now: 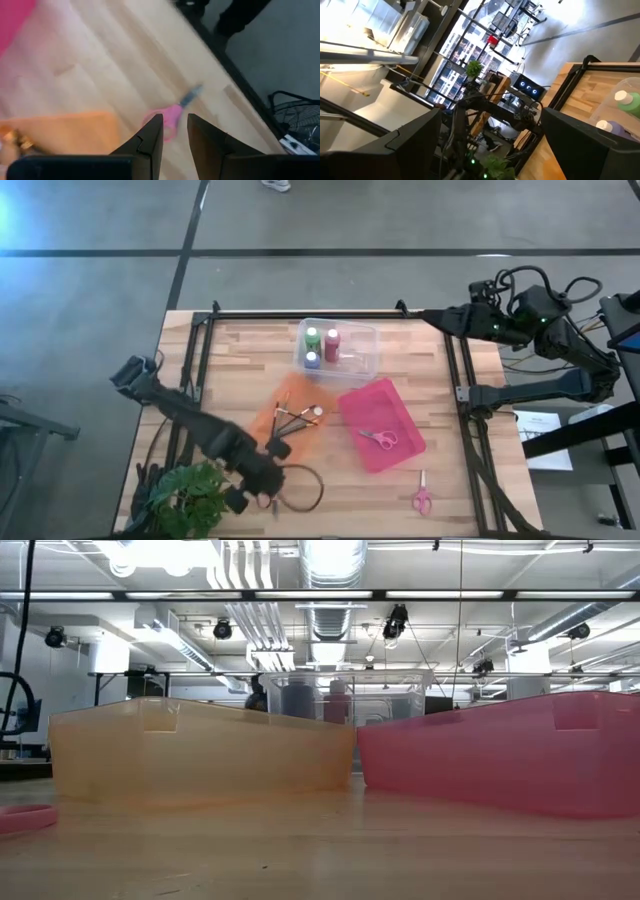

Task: Pick & Place Paint Supplies
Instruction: Put the left pink scissors into the pink bin

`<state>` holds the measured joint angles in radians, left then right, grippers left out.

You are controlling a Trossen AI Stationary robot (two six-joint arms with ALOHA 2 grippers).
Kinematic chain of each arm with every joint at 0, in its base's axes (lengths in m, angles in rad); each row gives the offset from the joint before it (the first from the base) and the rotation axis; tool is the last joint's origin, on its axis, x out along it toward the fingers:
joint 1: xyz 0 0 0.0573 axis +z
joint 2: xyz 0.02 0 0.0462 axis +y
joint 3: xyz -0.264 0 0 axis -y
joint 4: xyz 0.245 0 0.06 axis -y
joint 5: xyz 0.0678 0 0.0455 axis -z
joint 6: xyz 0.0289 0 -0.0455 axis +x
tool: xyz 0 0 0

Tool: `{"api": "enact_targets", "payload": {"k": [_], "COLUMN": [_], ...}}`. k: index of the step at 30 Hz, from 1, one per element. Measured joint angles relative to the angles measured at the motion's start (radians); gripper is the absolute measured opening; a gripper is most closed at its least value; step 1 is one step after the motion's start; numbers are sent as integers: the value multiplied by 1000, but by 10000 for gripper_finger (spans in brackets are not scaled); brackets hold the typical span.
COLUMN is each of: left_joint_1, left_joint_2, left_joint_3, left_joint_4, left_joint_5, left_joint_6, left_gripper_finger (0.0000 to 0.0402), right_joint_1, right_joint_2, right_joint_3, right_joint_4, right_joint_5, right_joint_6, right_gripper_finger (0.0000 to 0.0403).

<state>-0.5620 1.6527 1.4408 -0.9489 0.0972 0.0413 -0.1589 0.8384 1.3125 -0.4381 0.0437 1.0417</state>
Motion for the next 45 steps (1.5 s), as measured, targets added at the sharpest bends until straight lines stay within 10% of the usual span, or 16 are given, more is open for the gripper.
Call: {"api": "enact_targets", "payload": {"k": [23,45], "left_joint_1": [-112,-111], "left_joint_2": [0,101], "left_joint_3": [-491,-514], "left_joint_4": [486,585], "left_joint_5": [-52,-84], "left_joint_6": [-305,-273], "left_gripper_finger": [99,98], "right_joint_1": [0,0], "right_joint_2": [24,29], "right_joint_3": [0,0], "right_joint_4": [0,-1], "right_joint_5": [13,42], "right_joint_6": [-5,-21], "right_gripper_finger": [335,335]}}
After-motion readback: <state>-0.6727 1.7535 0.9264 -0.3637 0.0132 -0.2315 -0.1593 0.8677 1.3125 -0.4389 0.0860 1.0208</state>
